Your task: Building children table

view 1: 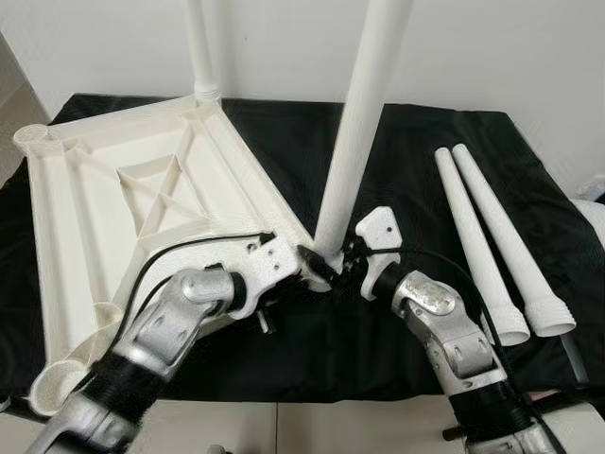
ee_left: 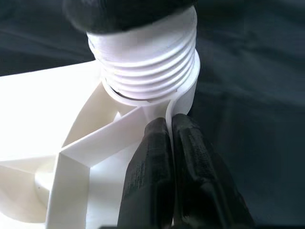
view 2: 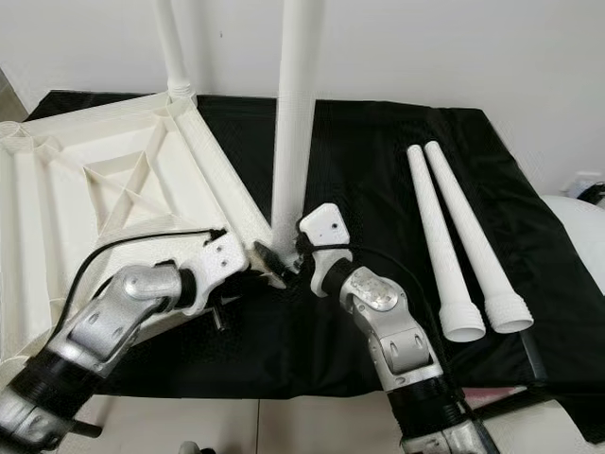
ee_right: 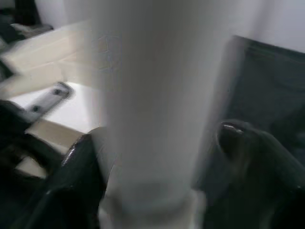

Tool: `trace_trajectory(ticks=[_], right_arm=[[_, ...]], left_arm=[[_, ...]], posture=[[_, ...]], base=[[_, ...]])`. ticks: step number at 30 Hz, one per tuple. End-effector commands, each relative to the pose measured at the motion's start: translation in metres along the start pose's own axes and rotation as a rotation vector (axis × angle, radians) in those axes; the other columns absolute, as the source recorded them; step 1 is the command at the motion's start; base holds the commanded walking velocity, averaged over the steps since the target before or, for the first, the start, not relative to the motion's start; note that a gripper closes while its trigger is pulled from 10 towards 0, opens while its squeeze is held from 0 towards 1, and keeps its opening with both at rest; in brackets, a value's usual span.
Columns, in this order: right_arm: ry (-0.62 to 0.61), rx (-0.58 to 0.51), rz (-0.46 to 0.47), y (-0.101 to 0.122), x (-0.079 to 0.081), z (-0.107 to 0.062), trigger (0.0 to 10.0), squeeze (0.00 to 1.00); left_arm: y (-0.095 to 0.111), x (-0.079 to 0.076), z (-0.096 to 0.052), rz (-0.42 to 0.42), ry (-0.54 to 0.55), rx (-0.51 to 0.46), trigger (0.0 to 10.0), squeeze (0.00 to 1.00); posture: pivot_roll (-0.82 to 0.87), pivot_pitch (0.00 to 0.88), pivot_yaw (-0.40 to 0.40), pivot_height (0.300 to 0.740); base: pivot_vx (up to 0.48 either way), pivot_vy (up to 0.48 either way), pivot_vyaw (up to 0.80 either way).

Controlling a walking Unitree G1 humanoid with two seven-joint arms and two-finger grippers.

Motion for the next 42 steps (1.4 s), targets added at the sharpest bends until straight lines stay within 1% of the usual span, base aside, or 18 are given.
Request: trace_trajectory(ticks=[1,3,8,12,17,18,19,20,26,28,29,32,35,37,38,39,41,42], right_arm=[[0.036,0.011,0.030,-0.003,0.002,0.001,10.0,0.00],[0.073,0.010,0.042,-0.001,0.002,0.001,10.0,0.00],[0.124,0.007,0.041,0.003,0.006,0.004,10.0,0.00],[0.176,0.008,0.032,0.005,0.012,0.006,10.0,0.00],[0.191,0.015,0.021,0.005,0.013,0.007,10.0,0.00],[0.195,0.016,0.014,0.004,0.014,0.006,1.1,0.00],[0.195,0.016,0.014,0.004,0.014,0.006,1.1,0.00],[0.194,0.018,0.010,0.001,0.016,0.006,0.0,0.00],[0.150,0.053,0.024,-0.015,0.020,0.003,0.0,0.00],[0.083,0.091,0.028,-0.028,0.017,0.003,0.0,0.00],[0.083,0.091,0.028,-0.028,0.017,0.003,0.0,0.00],[-0.066,0.152,0.018,-0.046,0.006,0.006,0.0,0.00],[-0.103,0.163,0.013,-0.050,0.003,0.007,0.0,0.00],[-0.163,0.176,0.015,-0.054,-0.001,0.010,0.0,0.00],[-0.247,0.197,0.021,-0.059,-0.008,0.014,0.0,0.00],[-0.247,0.197,0.021,-0.059,-0.008,0.014,0.0,0.00],[-0.438,0.240,0.051,-0.068,-0.024,0.018,0.0,0.00],[-0.438,0.240,0.051,-0.068,-0.024,0.018,0.0,0.00]], left_arm=[[0.001,-0.029,-0.006,0.017,-0.215,-0.024,0.0,0.00],[-0.002,-0.032,-0.015,0.024,-0.225,-0.013,0.0,0.00],[-0.006,-0.033,-0.020,0.030,-0.228,0.005,0.0,0.00],[-0.008,-0.034,-0.023,0.032,-0.230,0.013,0.0,0.00],[-0.008,-0.033,-0.022,0.031,-0.221,0.015,0.0,0.00],[-0.007,-0.033,-0.022,0.028,-0.217,0.012,0.0,0.00],[-0.007,-0.033,-0.022,0.028,-0.217,0.012,0.0,0.00],[-0.006,-0.032,-0.021,0.023,-0.210,0.007,0.0,0.00],[0.002,-0.027,-0.016,-0.002,-0.178,-0.026,0.0,0.00],[0.006,-0.021,-0.012,-0.013,-0.152,-0.042,0.0,0.00],[0.006,-0.021,-0.012,-0.013,-0.152,-0.042,0.0,0.00],[0.012,-0.008,-0.003,-0.042,-0.094,-0.057,0.0,0.00],[0.012,-0.005,0.000,-0.052,-0.081,-0.060,0.0,0.00],[0.013,0.000,0.003,-0.059,-0.060,-0.057,0.0,0.00],[0.014,0.005,0.008,-0.061,-0.043,-0.056,0.0,0.00],[0.014,0.005,0.008,-0.061,-0.043,-0.056,0.0,0.00],[0.016,0.019,0.017,-0.072,0.015,-0.038,0.0,0.00],[0.016,0.019,0.017,-0.072,0.015,-0.038,0.0,0.00]], posture=[[0.07,0.127,-0.035,0.740],[0.07,0.125,-0.038,0.740],[0.08,0.121,-0.041,0.740],[0.08,0.120,-0.042,0.740],[0.08,0.120,-0.042,0.740],[0.07,0.120,-0.041,0.740],[0.07,0.120,-0.041,0.740],[0.07,0.121,-0.040,0.740],[0.07,0.126,-0.038,0.740],[0.07,0.128,-0.038,0.740],[0.07,0.128,-0.038,0.740],[0.06,0.133,-0.037,0.740],[0.06,0.133,-0.037,0.740],[0.06,0.136,-0.035,0.740],[0.06,0.139,-0.032,0.740],[0.06,0.139,-0.032,0.740],[0.06,0.142,-0.027,0.740],[0.06,0.142,-0.027,0.740]], base=[[0.000,0.000,0.00],[0.000,0.000,0.00],[0.000,0.000,0.00],[0.000,0.000,0.00],[0.000,0.000,0.00],[0.000,0.000,0.00],[0.000,0.000,0.00],[0.000,0.000,0.00],[0.000,0.000,0.00],[0.000,0.000,0.00],[0.000,0.000,0.00],[0.000,0.000,0.00],[0.000,0.000,0.00],[0.000,0.000,0.00],[0.000,0.000,0.00],[0.000,0.000,0.00],[0.000,0.000,0.00],[0.000,0.000,0.00]])
Point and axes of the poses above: a point about 5 cm out from each wrist's last joint towards the gripper, its own z axis pointing out of the wrist towards the gripper, its own y axis along the axis of the wrist's last joint, x = y × z, the point moved 5 cm from there along z, pointing out of the wrist towards the gripper, and after that the axes turned 4 degrees about z, right-handed, at the moved point
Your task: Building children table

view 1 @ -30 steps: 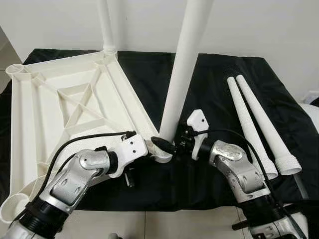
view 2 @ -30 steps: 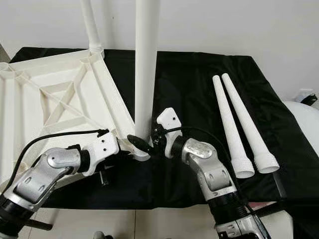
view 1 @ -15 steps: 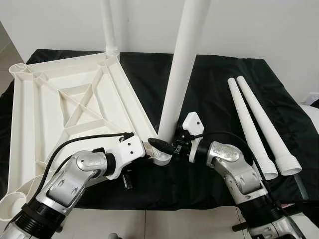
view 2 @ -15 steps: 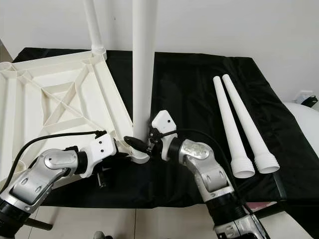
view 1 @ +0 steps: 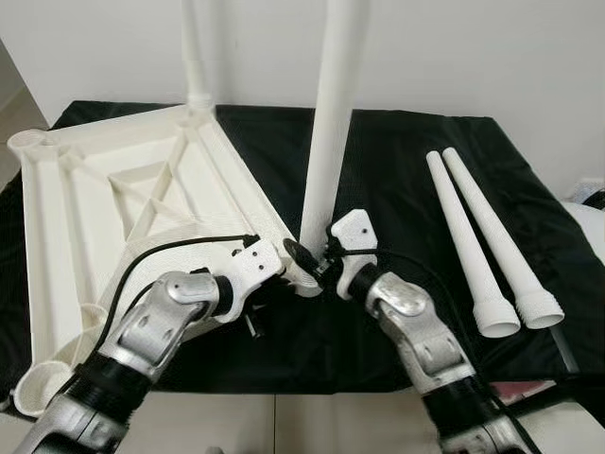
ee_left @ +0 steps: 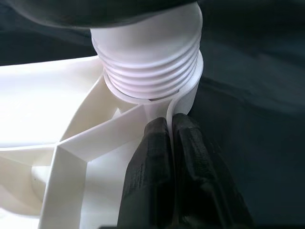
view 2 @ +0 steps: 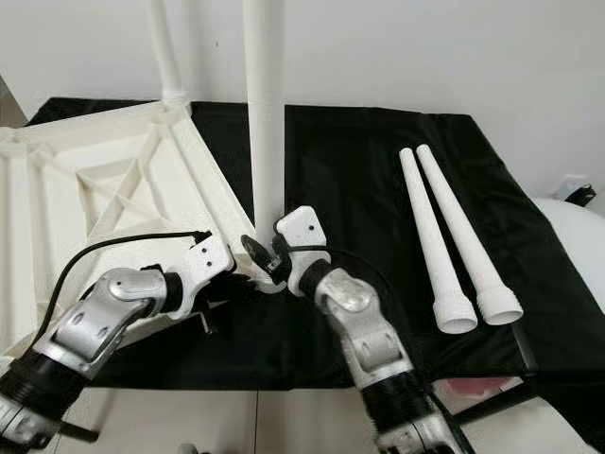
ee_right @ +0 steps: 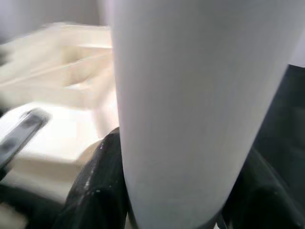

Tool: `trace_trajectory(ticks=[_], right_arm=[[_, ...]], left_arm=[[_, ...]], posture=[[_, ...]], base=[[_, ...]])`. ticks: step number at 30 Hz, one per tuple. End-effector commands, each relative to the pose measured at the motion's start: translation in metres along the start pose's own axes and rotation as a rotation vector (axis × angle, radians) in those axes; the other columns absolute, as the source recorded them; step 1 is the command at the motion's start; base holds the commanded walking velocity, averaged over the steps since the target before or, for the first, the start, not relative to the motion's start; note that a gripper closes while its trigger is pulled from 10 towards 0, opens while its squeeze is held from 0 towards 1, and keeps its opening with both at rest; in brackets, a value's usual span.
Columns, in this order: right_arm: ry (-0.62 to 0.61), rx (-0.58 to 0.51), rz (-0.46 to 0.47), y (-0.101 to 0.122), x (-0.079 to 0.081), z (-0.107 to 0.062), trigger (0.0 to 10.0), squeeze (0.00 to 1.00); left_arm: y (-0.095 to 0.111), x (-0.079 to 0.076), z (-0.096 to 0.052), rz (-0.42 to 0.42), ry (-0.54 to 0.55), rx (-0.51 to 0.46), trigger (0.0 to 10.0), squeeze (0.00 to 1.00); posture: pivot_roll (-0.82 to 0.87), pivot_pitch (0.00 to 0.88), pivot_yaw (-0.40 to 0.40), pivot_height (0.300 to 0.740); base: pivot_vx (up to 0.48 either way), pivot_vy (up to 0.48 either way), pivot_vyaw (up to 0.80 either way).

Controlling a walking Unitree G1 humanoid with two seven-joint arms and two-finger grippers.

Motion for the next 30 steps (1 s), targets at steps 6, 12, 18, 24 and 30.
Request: trace_trajectory(ticks=[6,12,18,24,30], right_arm=[[-0.371,0.250,0.012,-0.062,-0.042,-0.011,0.0,0.00],[-0.443,0.243,0.016,-0.066,-0.039,-0.011,0.0,0.00],[-0.333,0.119,0.015,-0.042,-0.027,-0.004,10.0,0.36],[-0.159,0.008,0.089,-0.016,-0.011,0.002,10.0,0.00],[0.071,-0.038,-0.011,0.005,-0.002,-0.009,10.0,0.00]], left_arm=[[0.030,0.011,0.013,0.032,0.029,-0.069,0.0,0.00],[0.033,0.014,0.020,0.025,0.029,-0.068,0.0,0.00],[0.031,0.012,0.019,0.031,0.009,-0.069,0.0,0.00],[0.030,0.010,0.020,0.038,-0.006,-0.071,0.0,0.00],[0.026,0.001,0.012,0.064,-0.060,-0.065,0.0,0.00]], posture=[[0.07,0.147,-0.027,0.740],[0.07,0.150,-0.020,0.740],[0.06,0.148,-0.019,0.740],[0.07,0.145,-0.020,0.740],[0.06,0.143,-0.014,0.740]], base=[[0.000,0.000,0.00],[0.000,0.000,0.00],[0.000,0.000,0.00],[0.000,0.000,0.00],[0.000,0.000,0.00]])
Point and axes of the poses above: a point about 5 cm out from each wrist's last joint towards the gripper, its own z axis pointing out of the wrist towards the gripper, its own y axis along the axis of the wrist's last joint, x = y × z, the point moved 5 cm from there along z, pointing out of the wrist towards the gripper, and after that the axes turned 4 degrees about z, right-handed, at the moved point
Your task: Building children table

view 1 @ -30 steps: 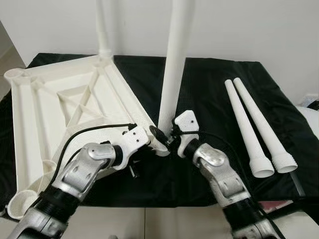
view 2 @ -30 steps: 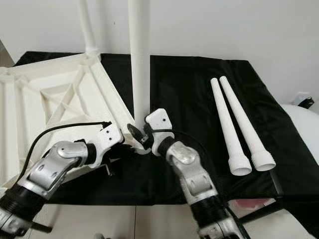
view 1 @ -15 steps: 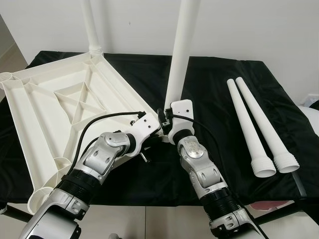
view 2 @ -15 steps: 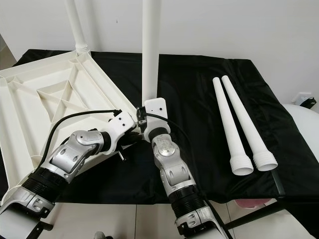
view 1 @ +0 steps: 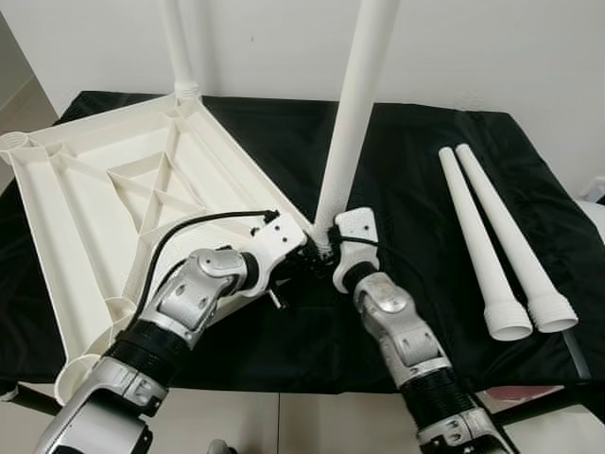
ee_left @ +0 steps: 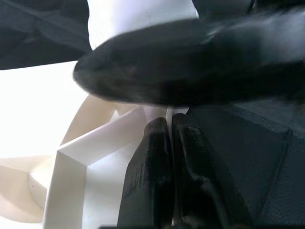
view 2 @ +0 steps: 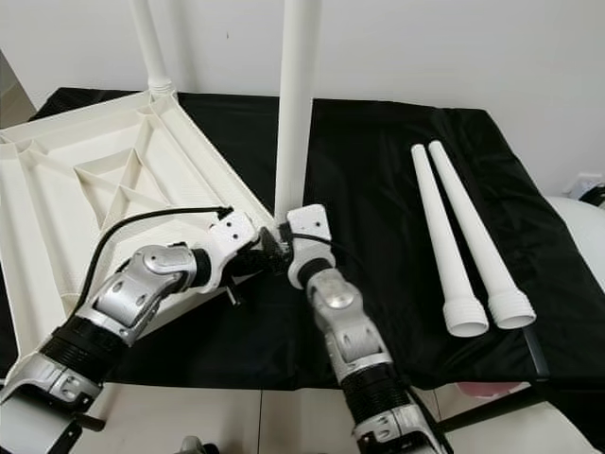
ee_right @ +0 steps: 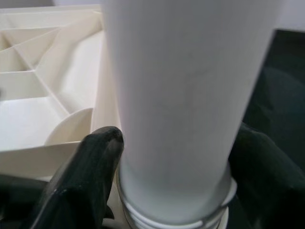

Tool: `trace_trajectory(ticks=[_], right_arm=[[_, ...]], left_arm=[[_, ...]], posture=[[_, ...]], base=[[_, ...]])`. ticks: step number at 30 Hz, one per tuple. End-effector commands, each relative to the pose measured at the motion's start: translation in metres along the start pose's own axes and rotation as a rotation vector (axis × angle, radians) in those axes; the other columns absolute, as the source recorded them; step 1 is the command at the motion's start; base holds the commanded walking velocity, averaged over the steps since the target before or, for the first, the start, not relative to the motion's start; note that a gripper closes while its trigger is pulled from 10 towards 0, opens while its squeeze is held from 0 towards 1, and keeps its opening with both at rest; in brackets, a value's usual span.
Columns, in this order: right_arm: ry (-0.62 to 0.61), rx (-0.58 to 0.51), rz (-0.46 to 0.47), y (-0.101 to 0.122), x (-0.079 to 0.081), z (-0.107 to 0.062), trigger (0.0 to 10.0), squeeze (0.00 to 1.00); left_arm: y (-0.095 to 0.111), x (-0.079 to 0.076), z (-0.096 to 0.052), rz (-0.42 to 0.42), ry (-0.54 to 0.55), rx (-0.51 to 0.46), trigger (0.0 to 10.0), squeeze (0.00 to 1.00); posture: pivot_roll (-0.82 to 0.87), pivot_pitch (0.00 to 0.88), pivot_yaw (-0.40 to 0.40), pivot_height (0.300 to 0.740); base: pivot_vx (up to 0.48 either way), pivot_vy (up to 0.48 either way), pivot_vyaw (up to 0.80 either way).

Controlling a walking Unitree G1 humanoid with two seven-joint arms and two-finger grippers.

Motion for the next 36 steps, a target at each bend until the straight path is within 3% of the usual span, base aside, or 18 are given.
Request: trace_trajectory(ticks=[1,5,12,18,25,28,32,36], right_arm=[[0.126,-0.017,-0.034,0.009,0.011,-0.005,10.0,0.00],[0.280,0.004,-0.135,0.012,0.012,-0.020,10.0,0.00],[0.328,0.047,-0.178,0.008,0.003,-0.025,10.0,0.00],[0.381,0.050,-0.158,0.011,0.006,-0.026,10.0,0.00],[0.552,0.025,-0.150,0.021,0.028,-0.032,10.0,0.00],[0.589,0.021,-0.147,0.023,0.034,-0.033,10.0,0.00],[0.705,0.020,-0.166,0.026,0.053,-0.037,10.0,0.00],[0.736,0.027,-0.185,0.024,0.058,-0.037,10.0,0.00]], left_arm=[[0.010,-0.013,-0.006,0.067,-0.116,-0.047,0.0,0.00],[0.003,-0.023,-0.016,0.089,-0.173,-0.038,0.0,0.00],[-0.004,-0.035,-0.031,0.105,-0.233,-0.038,0.0,0.00],[-0.007,-0.047,-0.046,0.123,-0.293,-0.045,0.0,0.00],[-0.019,-0.065,-0.075,0.160,-0.397,-0.009,0.0,0.00],[-0.021,-0.067,-0.078,0.166,-0.411,-0.002,0.0,0.00],[-0.022,-0.067,-0.082,0.176,-0.415,0.010,0.0,0.00],[-0.021,-0.069,-0.083,0.176,-0.424,0.005,0.0,0.00]], posture=[[0.06,0.143,-0.014,0.740],[0.06,0.142,-0.011,0.740],[0.06,0.142,-0.012,0.740],[0.07,0.141,-0.014,0.740],[0.08,0.139,-0.019,0.740],[0.08,0.137,-0.020,0.740],[0.08,0.132,-0.024,0.740],[0.08,0.131,-0.024,0.740]], base=[[0.000,0.000,0.00],[0.000,0.000,0.00],[0.000,0.000,0.00],[0.000,0.000,0.00],[0.000,0.000,0.00],[0.000,0.000,0.00],[0.000,0.000,0.00],[0.000,0.000,0.00]])
Point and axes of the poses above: a point about 5 cm out from each wrist's last joint towards the gripper, its own z axis pointing out of the wrist towards the gripper, its own y axis along the axis of the wrist's last joint, x = y × z, the point moved 5 cm from there along z, pointing out of the wrist towards the gripper, and after that the axes turned 4 degrees about z, right-handed, at the moved point
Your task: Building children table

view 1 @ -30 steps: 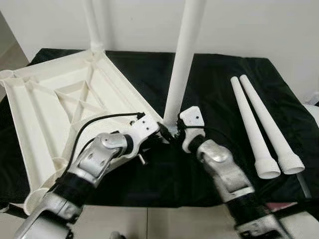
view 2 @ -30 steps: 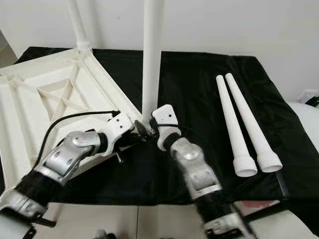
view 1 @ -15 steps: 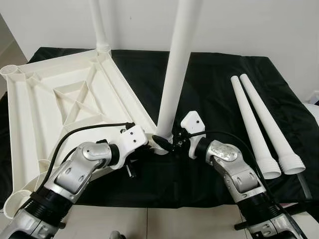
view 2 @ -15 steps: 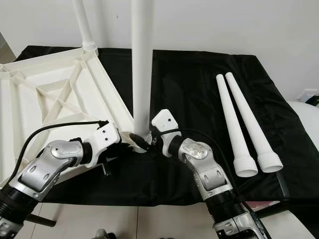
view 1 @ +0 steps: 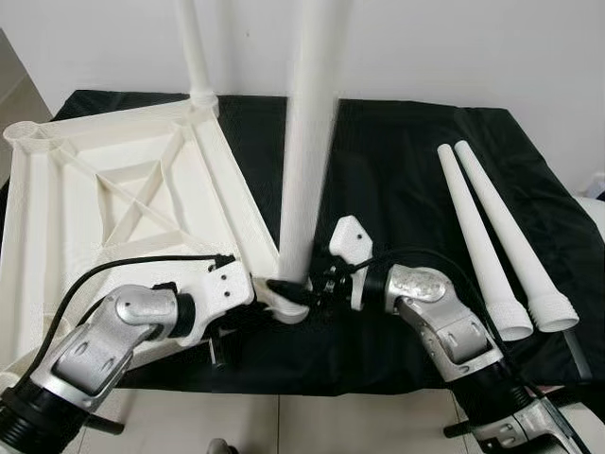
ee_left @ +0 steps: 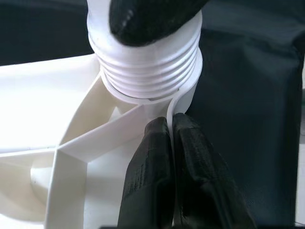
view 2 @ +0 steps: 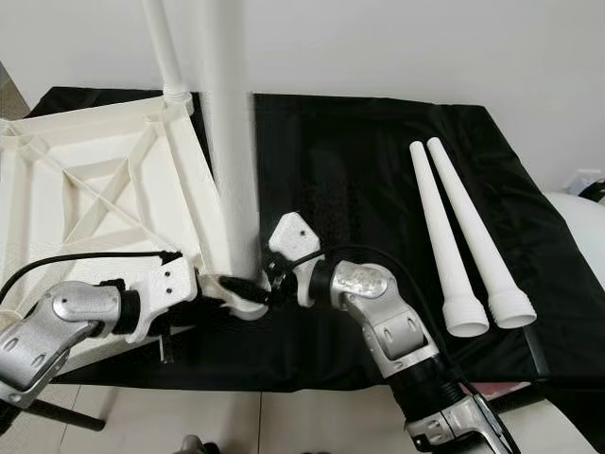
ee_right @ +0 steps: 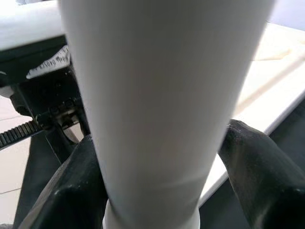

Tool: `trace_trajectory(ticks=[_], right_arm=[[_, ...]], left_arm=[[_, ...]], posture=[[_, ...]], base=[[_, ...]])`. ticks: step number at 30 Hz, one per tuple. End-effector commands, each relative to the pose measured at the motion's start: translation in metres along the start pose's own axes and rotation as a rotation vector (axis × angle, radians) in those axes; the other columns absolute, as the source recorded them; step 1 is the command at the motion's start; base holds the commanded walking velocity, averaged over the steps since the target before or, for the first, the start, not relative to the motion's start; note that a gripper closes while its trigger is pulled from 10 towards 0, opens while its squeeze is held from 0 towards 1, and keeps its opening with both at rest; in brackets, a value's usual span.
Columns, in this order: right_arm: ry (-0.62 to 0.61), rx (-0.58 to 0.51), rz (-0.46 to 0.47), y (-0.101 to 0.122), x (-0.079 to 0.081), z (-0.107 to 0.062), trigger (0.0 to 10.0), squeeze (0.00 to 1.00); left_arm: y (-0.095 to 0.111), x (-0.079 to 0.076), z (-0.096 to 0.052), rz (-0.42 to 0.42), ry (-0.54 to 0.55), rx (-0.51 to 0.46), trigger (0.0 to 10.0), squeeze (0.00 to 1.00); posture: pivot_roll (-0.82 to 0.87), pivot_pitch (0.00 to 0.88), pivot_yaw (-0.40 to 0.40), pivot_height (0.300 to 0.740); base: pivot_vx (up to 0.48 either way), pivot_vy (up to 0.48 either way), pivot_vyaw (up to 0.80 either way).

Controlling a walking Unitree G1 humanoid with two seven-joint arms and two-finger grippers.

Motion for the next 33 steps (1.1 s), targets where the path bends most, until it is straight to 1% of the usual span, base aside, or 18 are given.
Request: trace_trajectory(ticks=[1,3,4,5,11,16,17,18,19,20,22,24,25,26,27,30,32,33], right_arm=[[0.034,0.006,-0.027,0.002,0.005,0.002,10.0,0.00],[0.046,0.012,-0.028,0.001,0.007,0.002,10.0,0.00],[0.056,0.019,-0.027,-0.001,0.008,0.002,2.9,0.00],[0.063,0.025,-0.020,-0.004,0.010,0.002,0.0,0.00],[0.083,0.055,-0.004,-0.014,0.015,-0.002,0.0,0.00],[-0.068,0.118,0.032,-0.035,0.003,-0.005,0.0,0.00],[-0.068,0.118,0.032,-0.035,0.003,-0.005,0.0,0.00],[-0.161,0.152,0.037,-0.045,-0.006,-0.006,0.0,0.00],[-0.161,0.152,0.037,-0.045,-0.006,-0.006,0.0,0.00],[-0.250,0.179,0.036,-0.055,-0.015,-0.007,0.0,0.00],[-0.250,0.179,0.036,-0.055,-0.015,-0.007,0.0,0.00],[-0.468,0.248,0.049,-0.075,-0.034,-0.011,0.0,0.00],[-0.468,0.248,0.049,-0.075,-0.034,-0.011,0.0,0.00],[-0.630,0.281,0.086,-0.086,-0.047,-0.016,0.0,0.00],[-0.734,0.306,0.112,-0.093,-0.054,-0.019,0.0,0.00],[-0.734,0.306,0.112,-0.093,-0.054,-0.019,0.0,0.00],[-0.935,0.336,0.197,-0.105,-0.064,-0.029,0.0,0.00],[-0.994,0.341,0.229,-0.108,-0.065,-0.032,0.0,0.00]], left_arm=[[0.011,-0.021,0.001,0.046,-0.161,-0.038,0.0,0.00],[0.012,-0.023,0.001,0.047,-0.163,-0.039,0.0,0.00],[0.012,-0.023,0.001,0.047,-0.159,-0.039,0.0,0.00],[0.012,-0.023,0.001,0.047,-0.157,-0.038,0.0,0.00],[0.012,-0.019,0.001,0.044,-0.139,-0.042,0.0,0.00],[0.018,-0.004,0.008,0.003,-0.058,-0.077,0.0,0.00],[0.018,-0.004,0.008,0.003,-0.058,-0.077,0.0,0.00],[0.022,0.003,0.012,-0.023,-0.017,-0.096,0.0,0.00],[0.022,0.003,0.012,-0.023,-0.017,-0.096,0.0,0.00],[0.026,0.009,0.016,-0.043,0.012,-0.119,0.0,0.00],[0.026,0.009,0.016,-0.043,0.012,-0.119,0.0,0.00],[0.035,0.024,0.026,-0.081,0.071,-0.157,0.0,0.00],[0.035,0.024,0.026,-0.081,0.071,-0.157,0.0,0.00],[0.040,0.034,0.035,-0.092,0.100,-0.168,0.0,0.00],[0.044,0.040,0.040,-0.099,0.118,-0.173,0.0,0.00],[0.044,0.040,0.040,-0.099,0.118,-0.173,0.0,0.00],[0.051,0.053,0.053,-0.109,0.153,-0.171,0.0,0.00],[0.053,0.057,0.057,-0.111,0.161,-0.170,0.0,0.00]], posture=[[0.08,0.131,-0.024,0.740],[0.08,0.131,-0.025,0.740],[0.08,0.132,-0.027,0.740],[0.08,0.132,-0.027,0.740],[0.07,0.131,-0.030,0.740],[0.08,0.129,-0.034,0.740],[0.08,0.129,-0.034,0.740],[0.07,0.131,-0.033,0.740],[0.07,0.131,-0.033,0.740],[0.07,0.136,-0.032,0.740],[0.07,0.136,-0.032,0.740],[0.07,0.141,-0.028,0.740],[0.07,0.141,-0.028,0.740],[0.07,0.153,-0.024,0.740],[0.07,0.155,-0.024,0.740],[0.07,0.155,-0.024,0.740],[0.07,0.168,-0.016,0.740],[0.07,0.168,-0.015,0.740]], base=[[0.000,0.000,0.00],[0.000,0.000,0.00],[0.000,0.000,0.00],[0.000,0.000,0.00],[0.000,0.000,0.00],[0.000,0.000,0.00],[0.000,0.000,0.00],[0.000,0.000,0.00],[0.000,0.000,0.00],[0.000,0.000,0.00],[0.000,0.000,0.00],[0.000,0.000,0.00],[0.000,0.000,0.00],[0.000,0.000,0.00],[0.000,0.000,0.00],[0.000,0.000,0.00],[0.000,0.000,0.00],[0.000,0.000,0.00]])
Point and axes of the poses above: a point about 5 cm out from each wrist's last joint towards the gripper, its own z axis pointing out of the wrist towards the gripper, its own y axis along the axis of the wrist's last joint, x = y × z, the point moved 5 cm from there along z, pointing out of the wrist towards the gripper, and after that the axes turned 4 degrees about z, right-handed, at the moved point
